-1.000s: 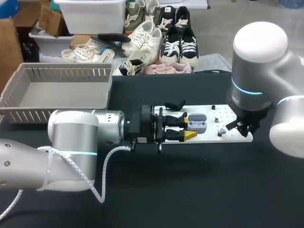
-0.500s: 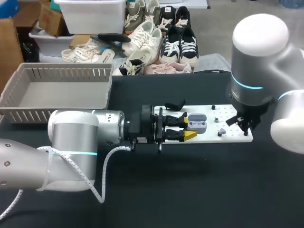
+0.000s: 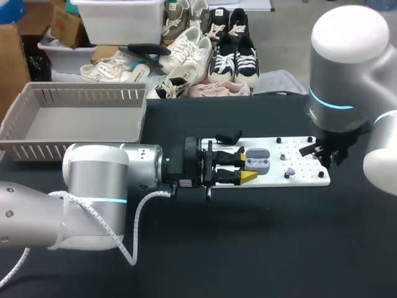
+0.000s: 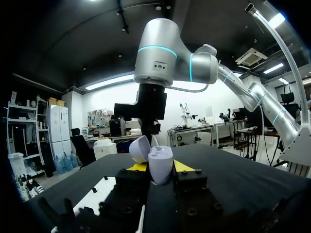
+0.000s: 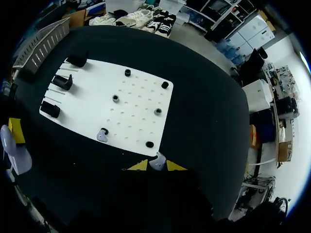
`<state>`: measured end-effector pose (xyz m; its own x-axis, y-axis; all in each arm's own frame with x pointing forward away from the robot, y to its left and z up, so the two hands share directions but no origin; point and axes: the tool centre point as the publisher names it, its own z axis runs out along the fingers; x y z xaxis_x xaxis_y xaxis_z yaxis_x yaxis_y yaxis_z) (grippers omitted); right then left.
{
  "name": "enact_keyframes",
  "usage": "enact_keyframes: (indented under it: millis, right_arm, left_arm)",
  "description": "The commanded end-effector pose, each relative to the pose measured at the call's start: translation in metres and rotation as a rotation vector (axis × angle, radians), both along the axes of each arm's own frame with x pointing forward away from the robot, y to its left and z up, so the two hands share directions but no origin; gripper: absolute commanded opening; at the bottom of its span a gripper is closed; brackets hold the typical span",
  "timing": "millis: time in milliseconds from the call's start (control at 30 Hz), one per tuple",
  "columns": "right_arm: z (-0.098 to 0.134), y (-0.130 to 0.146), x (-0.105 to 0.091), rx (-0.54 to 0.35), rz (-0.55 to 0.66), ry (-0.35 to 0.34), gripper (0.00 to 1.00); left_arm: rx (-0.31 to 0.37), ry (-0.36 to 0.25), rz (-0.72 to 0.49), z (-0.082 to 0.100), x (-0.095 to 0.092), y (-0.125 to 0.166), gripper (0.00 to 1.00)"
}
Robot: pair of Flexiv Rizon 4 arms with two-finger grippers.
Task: Pick up each earbud case from the left stands, insert the matching earbuds, close the lid, and place the case in the box.
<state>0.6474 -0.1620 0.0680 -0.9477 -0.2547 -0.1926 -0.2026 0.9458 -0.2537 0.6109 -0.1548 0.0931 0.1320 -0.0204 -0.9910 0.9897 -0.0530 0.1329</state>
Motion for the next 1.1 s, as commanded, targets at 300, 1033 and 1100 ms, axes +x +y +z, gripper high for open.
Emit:
enact_keyframes:
  millis: [300,1033,1100]
  right_arm:
    - [0.0036,-0.0029,-0.0103,0.011,-0.139,0.031,0.0]
    - [0.0074,-0.0014,-0.0146,0.015,-0.172,0.027,0.0]
    - [0.0074,-0.0014,-0.0146,0.015,-0.172,0.027,0.0]
  left_arm:
    - [-0.001,-0.001,0.005,-0.0002,-0.001,-0.0002,0.0]
    - [-0.001,-0.001,0.005,-0.0002,-0.001,-0.0002,0.0]
    - [-0.001,-0.001,0.005,-0.0002,-0.001,-0.0002,0.0]
